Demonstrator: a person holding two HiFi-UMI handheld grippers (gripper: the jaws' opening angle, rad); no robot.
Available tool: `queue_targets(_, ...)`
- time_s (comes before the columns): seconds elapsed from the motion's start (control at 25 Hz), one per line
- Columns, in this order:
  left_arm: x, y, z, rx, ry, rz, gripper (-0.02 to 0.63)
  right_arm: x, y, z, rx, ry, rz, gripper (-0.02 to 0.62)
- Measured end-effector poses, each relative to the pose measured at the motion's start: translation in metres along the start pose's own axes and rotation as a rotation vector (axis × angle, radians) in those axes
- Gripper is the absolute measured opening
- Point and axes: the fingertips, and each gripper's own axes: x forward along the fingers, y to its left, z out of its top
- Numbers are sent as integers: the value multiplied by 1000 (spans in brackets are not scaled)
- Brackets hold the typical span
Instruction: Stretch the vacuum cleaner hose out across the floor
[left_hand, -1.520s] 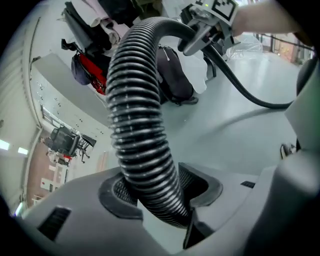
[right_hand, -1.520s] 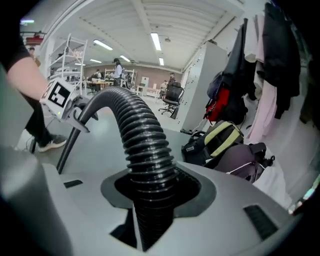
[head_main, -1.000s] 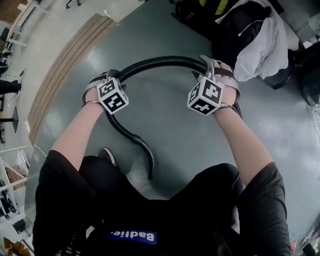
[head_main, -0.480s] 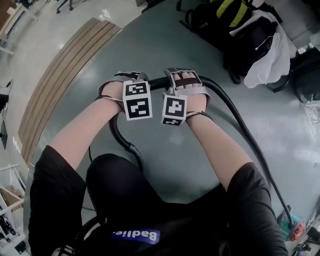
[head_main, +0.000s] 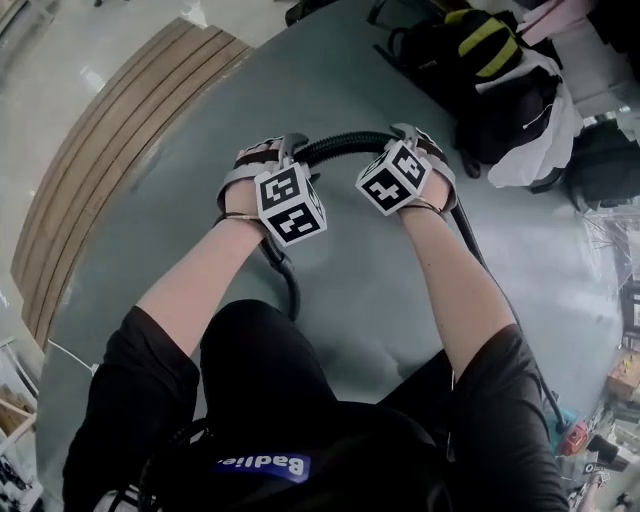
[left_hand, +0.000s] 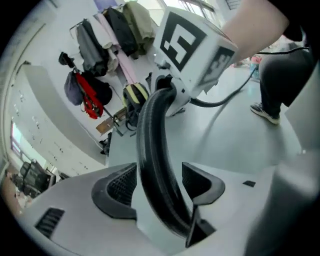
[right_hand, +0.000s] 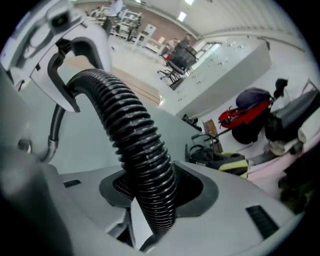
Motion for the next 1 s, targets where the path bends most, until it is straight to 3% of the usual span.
queue_targets(0.08,0,2,-29,-61,6,9,281,-4,-14,-3,70,31,2,173)
queue_targets(0.28,27,7,-105,-68,109,83,305,-11,-41,3,138,-4,10,184)
queue_targets(0.44,43,9,-157,-73,195,101,267,5,-20,-7,114,-2,100,204)
queue_targets(0.6,44,22,-199,111,333,76,249,31,28,-23,21,4,207,222)
queue_targets(0.84,59,49,-266,560,448,51,242,26,102,-20,-131,-92,302,227)
queue_targets(0.92,64,58,-294,622,470,14,244,17,120,-5,-129,-162,328,227)
queue_targets(1.0,70,68,-323,607,513,-32,245,13,120,2,-18,-224,347,233)
